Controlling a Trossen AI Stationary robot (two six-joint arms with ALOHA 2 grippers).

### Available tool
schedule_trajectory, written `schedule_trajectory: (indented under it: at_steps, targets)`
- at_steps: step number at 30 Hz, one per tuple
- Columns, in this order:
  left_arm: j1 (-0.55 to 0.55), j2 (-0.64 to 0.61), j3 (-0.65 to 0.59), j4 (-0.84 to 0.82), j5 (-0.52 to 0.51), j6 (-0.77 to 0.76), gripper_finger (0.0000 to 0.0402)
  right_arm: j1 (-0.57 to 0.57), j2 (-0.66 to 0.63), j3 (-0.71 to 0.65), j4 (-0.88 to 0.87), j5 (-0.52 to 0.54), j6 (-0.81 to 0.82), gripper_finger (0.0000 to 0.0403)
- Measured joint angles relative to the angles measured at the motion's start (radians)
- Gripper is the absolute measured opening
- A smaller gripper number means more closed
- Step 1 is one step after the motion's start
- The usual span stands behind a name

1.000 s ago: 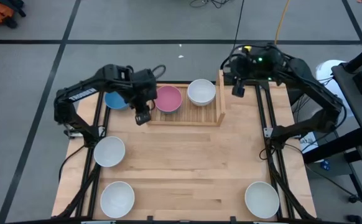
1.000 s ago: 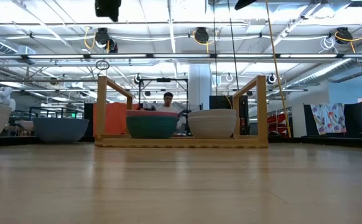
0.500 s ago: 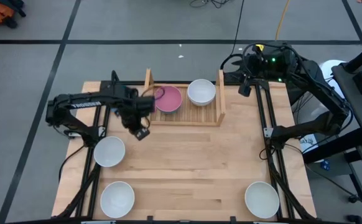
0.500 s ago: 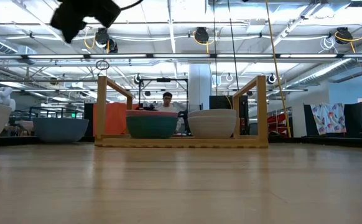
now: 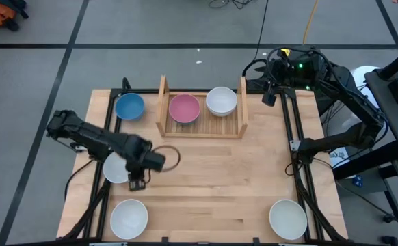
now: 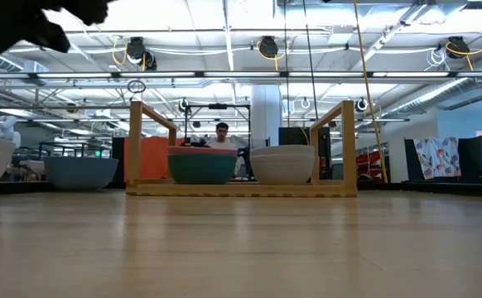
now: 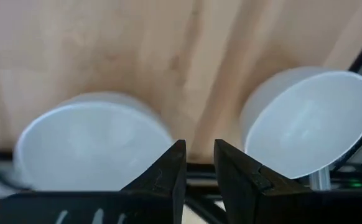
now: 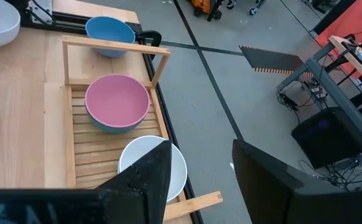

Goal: Place and stack bowls onto a shelf
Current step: Stack the bottom left white bowl on top of the other white bowl on the shelf

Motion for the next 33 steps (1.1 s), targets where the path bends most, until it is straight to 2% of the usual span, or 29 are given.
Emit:
schedule_trajectory:
  at_steps: [12,19,26,33]
  targets:
    - [-0.270,0.000,-0.117,0.387,0.000,-0.323,0.0088,0.000,0.000,0.000,0.000,-0.001,0.000,0.0165]
    - [-0.364,0.000,-0.178,0.402,-0.035,-0.499,0.0088,0.000,0.000,0.000,-0.022,-0.002,0.000,0.0165]
    - [-0.412,0.000,-0.238,0.470,-0.038,-0.560,0.0088,0.000,0.000,0.000,-0.019,-0.004,0.000,0.0165]
    - [-0.423,0.001,-0.280,0.471,-0.048,-0.588,0.0088,0.000,0.000,0.000,-0.018,-0.004,-0.002,0.0165]
